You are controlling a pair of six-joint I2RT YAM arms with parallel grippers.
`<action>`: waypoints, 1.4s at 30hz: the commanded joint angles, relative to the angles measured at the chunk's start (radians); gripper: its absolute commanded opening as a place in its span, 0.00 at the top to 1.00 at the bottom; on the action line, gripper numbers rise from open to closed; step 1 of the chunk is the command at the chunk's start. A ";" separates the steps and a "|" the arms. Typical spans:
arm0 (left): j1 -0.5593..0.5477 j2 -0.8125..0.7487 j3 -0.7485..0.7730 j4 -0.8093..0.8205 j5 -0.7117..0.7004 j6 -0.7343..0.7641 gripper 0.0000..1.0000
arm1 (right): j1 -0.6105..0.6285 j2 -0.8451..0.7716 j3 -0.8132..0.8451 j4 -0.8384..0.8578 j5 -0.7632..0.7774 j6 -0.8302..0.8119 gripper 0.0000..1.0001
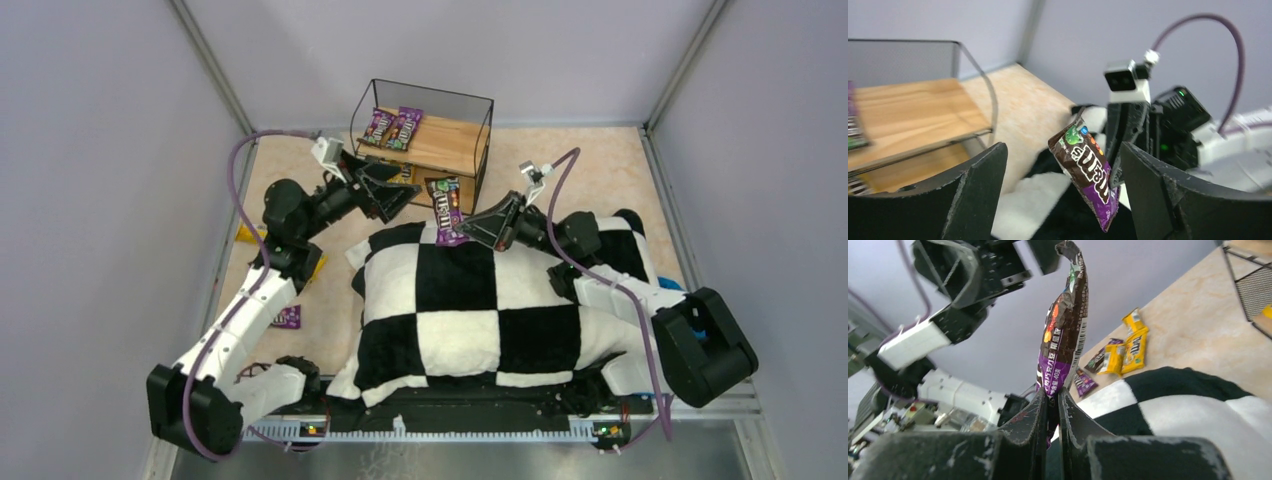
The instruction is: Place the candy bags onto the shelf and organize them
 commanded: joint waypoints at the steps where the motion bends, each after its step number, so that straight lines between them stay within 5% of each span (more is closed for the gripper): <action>1: 0.042 -0.127 0.026 -0.133 -0.313 0.134 0.10 | -0.007 0.017 0.109 -0.126 0.132 -0.052 1.00; 7: 0.067 -0.225 0.007 -0.228 -0.613 0.174 0.01 | -0.004 0.090 0.354 -0.638 0.476 -0.147 1.00; 17: 0.139 -0.199 0.048 -0.250 -0.457 0.160 0.01 | 0.033 0.407 0.905 -1.157 0.741 -0.248 1.00; 30: 0.139 -0.248 0.039 -0.269 -0.524 0.167 0.02 | 0.092 0.647 1.278 -1.358 0.829 -0.229 1.00; 42: 0.139 -0.272 0.032 -0.277 -0.571 0.177 0.03 | 0.107 0.787 1.411 -1.393 0.823 -0.195 1.00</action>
